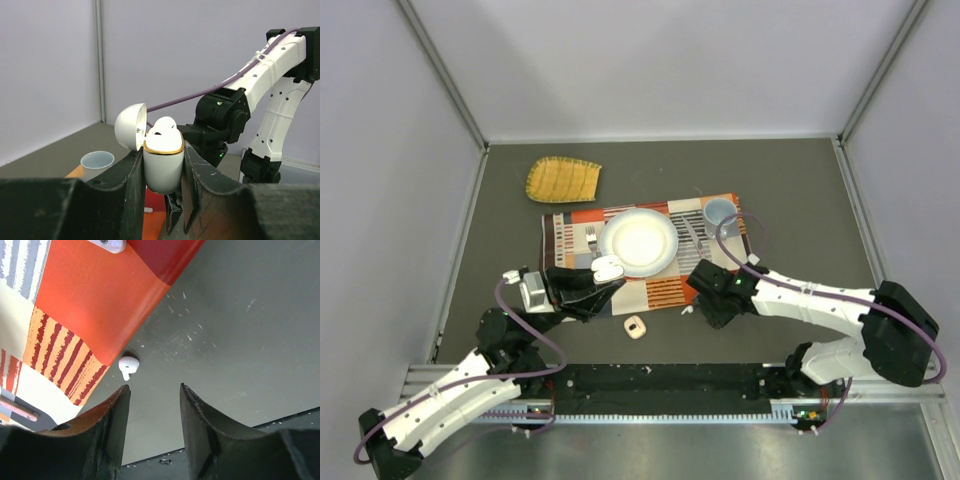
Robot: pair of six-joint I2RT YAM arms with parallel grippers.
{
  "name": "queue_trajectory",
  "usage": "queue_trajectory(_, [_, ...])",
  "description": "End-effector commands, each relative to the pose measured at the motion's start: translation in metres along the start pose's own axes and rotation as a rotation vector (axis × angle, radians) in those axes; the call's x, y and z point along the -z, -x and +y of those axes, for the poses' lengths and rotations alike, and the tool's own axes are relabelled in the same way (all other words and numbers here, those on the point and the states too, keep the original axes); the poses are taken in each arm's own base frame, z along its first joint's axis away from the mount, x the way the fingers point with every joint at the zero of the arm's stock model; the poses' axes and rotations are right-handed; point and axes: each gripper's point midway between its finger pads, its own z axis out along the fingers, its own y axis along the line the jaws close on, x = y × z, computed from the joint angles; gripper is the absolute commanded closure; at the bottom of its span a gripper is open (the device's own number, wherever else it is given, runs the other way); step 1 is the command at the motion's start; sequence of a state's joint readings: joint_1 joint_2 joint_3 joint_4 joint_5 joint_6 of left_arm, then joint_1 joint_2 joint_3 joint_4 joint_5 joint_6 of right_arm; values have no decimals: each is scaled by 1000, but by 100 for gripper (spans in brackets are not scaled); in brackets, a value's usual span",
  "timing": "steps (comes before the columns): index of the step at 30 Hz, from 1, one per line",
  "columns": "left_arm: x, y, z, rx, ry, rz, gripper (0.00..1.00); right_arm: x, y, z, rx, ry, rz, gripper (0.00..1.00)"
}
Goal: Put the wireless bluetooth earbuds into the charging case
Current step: Pick up the left earbud from the center of the board.
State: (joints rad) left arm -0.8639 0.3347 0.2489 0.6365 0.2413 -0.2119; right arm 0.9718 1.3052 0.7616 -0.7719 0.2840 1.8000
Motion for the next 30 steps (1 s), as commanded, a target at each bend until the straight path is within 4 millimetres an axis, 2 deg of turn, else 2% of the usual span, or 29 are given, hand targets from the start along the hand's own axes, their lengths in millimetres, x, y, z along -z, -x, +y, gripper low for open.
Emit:
queue_trajectory(1, [-2,8,1,3,6,-30,100,7,-6,32,-34,72,40,56])
queue_trajectory(6, [-1,5,2,5,11,-22,100,5,-7,42,-47,86,38,56])
queue_trajectory(10, [-1,4,2,6,15,-22,100,-2,-10,39,-67,49,56,54])
queue_trajectory(15, [-2,5,3,-4,18,-22,100,-8,-15,37,-66,21,75,57])
queue_trajectory(30, [-5,2,5,-11,18,0,100,-18,-1,41,-131,16,10,62])
